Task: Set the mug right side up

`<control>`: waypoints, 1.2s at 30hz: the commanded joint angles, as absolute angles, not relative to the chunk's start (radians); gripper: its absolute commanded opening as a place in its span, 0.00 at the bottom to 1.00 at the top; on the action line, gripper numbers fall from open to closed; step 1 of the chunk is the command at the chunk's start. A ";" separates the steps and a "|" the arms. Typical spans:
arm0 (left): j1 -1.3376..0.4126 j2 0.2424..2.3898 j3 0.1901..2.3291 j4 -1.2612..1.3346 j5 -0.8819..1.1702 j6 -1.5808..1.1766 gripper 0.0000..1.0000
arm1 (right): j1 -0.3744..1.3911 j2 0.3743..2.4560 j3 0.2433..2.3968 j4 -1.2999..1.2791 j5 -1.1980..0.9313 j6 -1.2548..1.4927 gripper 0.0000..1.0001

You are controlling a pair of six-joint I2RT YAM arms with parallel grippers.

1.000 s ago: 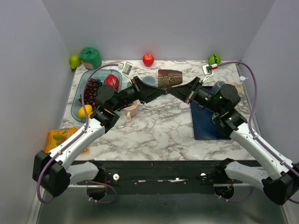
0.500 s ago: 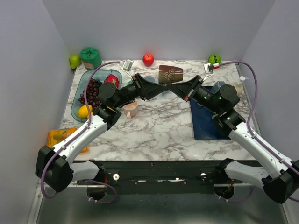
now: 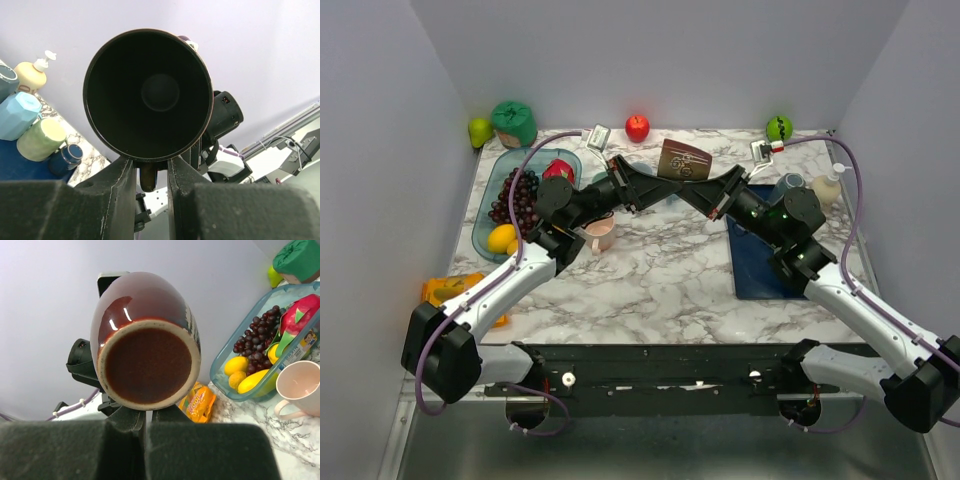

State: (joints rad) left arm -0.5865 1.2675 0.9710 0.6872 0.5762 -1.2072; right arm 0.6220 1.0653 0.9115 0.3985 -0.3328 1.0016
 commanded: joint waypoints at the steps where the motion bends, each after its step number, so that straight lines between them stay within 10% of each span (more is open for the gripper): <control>1: -0.597 1.250 0.980 0.718 0.538 -1.177 0.34 | 0.658 1.051 0.887 0.365 -0.377 0.989 0.01; 5: -0.597 1.232 0.965 0.696 0.534 -1.160 0.55 | 0.658 1.045 0.893 0.351 -0.361 0.986 0.01; 13: -0.597 1.166 0.940 0.608 0.486 -1.100 0.64 | 0.658 1.034 0.891 0.337 -0.334 0.989 0.01; 20: -0.595 1.106 0.925 0.512 0.413 -1.035 0.40 | 0.657 1.023 0.890 0.336 -0.330 0.992 0.01; 36: -0.595 1.098 0.926 0.497 0.419 -1.020 0.24 | 0.658 1.020 0.882 0.354 -0.362 1.003 0.01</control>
